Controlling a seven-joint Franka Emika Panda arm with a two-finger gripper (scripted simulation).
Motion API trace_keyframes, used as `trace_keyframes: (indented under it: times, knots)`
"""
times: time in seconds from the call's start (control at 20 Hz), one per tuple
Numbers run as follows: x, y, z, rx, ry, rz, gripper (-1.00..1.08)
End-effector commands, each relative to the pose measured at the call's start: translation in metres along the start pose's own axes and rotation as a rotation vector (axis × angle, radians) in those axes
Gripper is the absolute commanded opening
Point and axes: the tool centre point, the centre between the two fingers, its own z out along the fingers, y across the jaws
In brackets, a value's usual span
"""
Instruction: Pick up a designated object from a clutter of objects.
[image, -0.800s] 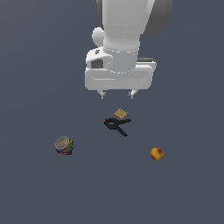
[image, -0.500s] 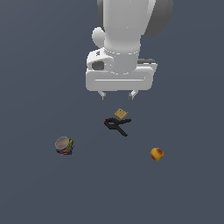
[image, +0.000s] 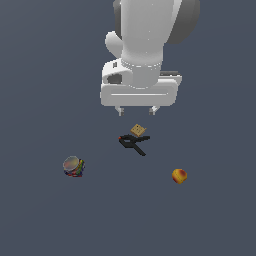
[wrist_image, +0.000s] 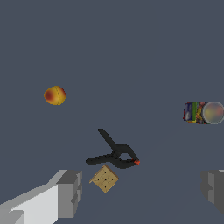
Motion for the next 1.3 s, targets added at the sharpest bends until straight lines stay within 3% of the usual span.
trace_keyframes:
  times: [0.0, 0.55, 1.25]
  knots:
    - [0.0, 0.0, 0.002, -0.001, 0.0, -0.008, 1.0]
    - [-0.002, 0.003, 0.039, -0.013, -0.005, -0.155, 1.0]
    - [-0.021, 0.007, 0.126, -0.022, -0.02, -0.532, 1.0]
